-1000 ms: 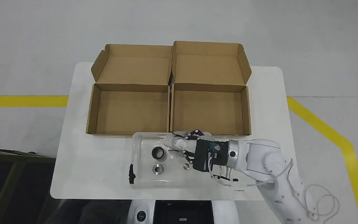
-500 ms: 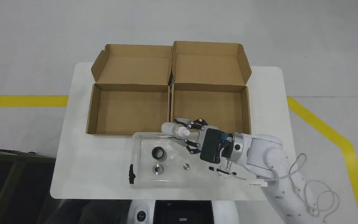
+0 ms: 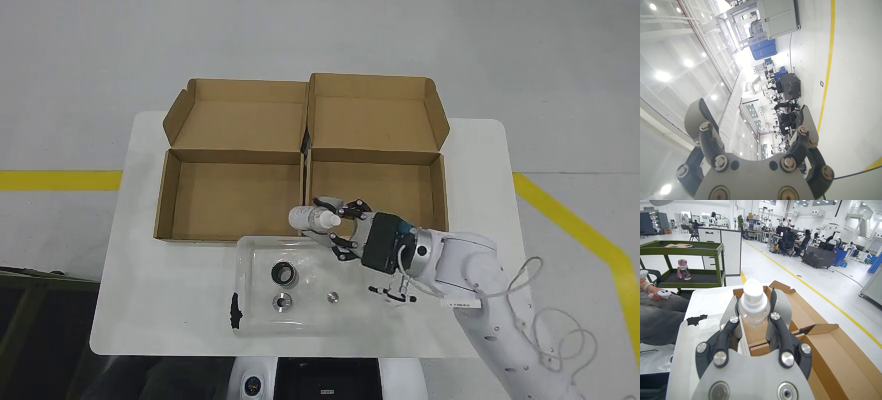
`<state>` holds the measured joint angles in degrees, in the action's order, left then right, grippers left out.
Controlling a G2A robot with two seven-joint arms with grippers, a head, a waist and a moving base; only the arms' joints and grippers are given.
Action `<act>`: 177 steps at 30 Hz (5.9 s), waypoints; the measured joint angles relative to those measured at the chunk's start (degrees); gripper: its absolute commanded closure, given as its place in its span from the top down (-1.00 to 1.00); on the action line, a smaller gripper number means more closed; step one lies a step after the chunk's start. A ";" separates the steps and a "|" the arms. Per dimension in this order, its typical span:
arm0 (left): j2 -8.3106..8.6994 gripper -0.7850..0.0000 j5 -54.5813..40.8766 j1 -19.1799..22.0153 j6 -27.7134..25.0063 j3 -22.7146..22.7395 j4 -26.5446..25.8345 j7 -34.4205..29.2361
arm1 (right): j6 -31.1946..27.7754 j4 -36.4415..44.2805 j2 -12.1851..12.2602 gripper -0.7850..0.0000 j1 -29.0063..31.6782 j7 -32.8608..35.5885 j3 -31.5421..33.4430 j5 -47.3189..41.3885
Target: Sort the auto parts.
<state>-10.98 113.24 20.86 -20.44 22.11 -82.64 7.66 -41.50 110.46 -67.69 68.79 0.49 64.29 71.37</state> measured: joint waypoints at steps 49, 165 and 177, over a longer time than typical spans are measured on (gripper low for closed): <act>0.00 1.00 0.00 0.00 0.00 0.00 0.00 0.00 | 6.28 -36.94 -3.95 -0.63 -21.12 5.32 -9.60 1.15; 0.00 1.00 0.00 0.00 0.00 0.00 0.00 0.00 | -7.92 2.59 3.23 -0.11 3.58 47.35 -13.41 12.37; 0.00 1.00 0.00 0.00 0.00 0.00 0.00 0.00 | -8.25 1.75 3.41 -1.00 2.64 48.28 -14.04 9.77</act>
<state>-10.98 113.24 20.86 -20.44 22.11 -82.64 7.66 -49.75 112.21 -64.29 71.43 48.76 50.26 81.14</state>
